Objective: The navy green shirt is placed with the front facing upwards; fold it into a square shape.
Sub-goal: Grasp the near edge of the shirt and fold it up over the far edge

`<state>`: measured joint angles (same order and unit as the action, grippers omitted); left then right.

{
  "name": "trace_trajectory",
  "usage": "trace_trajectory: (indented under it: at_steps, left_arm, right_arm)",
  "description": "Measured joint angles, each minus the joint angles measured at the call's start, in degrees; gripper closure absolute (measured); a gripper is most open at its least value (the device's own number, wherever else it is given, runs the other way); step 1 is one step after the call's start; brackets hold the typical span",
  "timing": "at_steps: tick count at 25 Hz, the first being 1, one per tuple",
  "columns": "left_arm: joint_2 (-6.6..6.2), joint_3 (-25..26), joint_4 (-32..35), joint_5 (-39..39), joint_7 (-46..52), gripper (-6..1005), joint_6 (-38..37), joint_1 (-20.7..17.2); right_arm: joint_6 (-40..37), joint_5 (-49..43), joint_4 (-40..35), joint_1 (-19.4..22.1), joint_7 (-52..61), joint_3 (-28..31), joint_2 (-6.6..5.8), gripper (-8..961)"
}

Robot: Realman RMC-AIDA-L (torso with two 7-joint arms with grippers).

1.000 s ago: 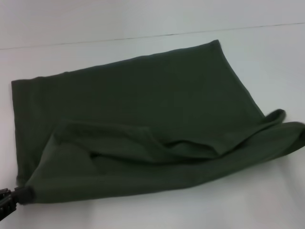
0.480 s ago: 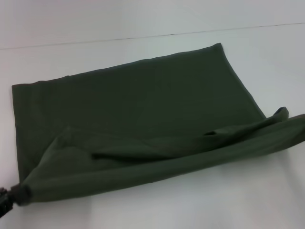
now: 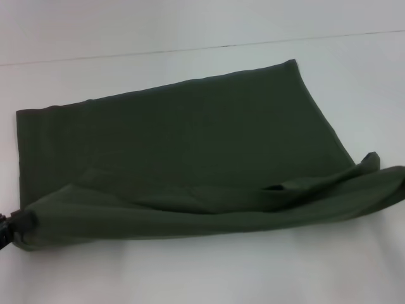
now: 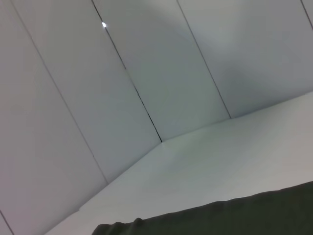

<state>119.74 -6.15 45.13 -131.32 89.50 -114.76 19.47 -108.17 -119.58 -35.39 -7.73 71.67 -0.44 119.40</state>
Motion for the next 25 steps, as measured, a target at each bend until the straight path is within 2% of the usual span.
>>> trace_trajectory:
  at_steps: [10, 15, 25]
  left_arm:
    - [-0.67, -0.19, -0.03, 0.02, 0.15, 979, 0.27, 1.40]
    - [-0.70, 0.03, 0.17, 0.02, 0.04, 980, 0.16, 1.01]
    - [-0.57, 0.70, -0.04, 0.02, -0.35, 979, 0.36, 0.76]
  right_arm:
    - [-0.80, 0.14, 4.38, 4.13, -6.14, 3.38, 0.30, 921]
    - [-2.21, 0.11, 4.15, 4.56, -5.80, 6.11, 0.15, 921]
    - [-3.63, -0.03, 3.23, 5.80, -7.05, 6.38, 0.21, 921]
